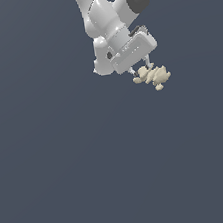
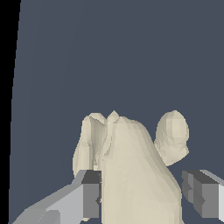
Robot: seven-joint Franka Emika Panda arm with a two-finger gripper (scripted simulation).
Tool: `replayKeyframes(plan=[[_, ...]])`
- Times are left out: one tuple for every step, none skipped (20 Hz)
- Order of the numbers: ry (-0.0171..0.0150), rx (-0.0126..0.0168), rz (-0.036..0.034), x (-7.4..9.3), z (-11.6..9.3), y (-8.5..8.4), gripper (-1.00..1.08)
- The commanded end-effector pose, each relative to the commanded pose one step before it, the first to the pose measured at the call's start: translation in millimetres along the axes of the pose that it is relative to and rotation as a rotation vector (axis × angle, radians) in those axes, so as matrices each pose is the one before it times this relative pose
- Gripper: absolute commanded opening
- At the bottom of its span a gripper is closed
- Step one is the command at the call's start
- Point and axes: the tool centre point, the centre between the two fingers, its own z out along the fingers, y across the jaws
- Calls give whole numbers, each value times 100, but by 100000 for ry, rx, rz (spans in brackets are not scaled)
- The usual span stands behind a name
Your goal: Pick up the object and move it to a goal position.
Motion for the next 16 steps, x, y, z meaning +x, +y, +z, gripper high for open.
replayKeyframes(plan=[[34, 164, -29, -432, -567, -469, -100], [0, 69, 3, -173, -225, -187, -100], [0, 69, 4, -176, -228, -191, -100], [-1, 69, 4, -179, -231, -195, -100], [-2, 69, 5, -178, -229, -195, -100], [-4, 84, 7, -173, -231, -192, -100], [-5, 69, 7, -169, -216, -186, -100], [-8, 97, 11, -161, -222, -182, -100], [-7, 68, 8, -156, -201, -174, -100], [-8, 68, 9, -150, -193, -167, -100], [-15, 95, 15, -142, -197, -163, -100], [-13, 67, 12, -137, -174, -155, -100], [-21, 94, 18, -128, -177, -149, -100], [-16, 66, 13, -122, -156, -140, -100], [-24, 93, 19, -111, -158, -132, -100], [-19, 65, 14, -104, -135, -121, -100]])
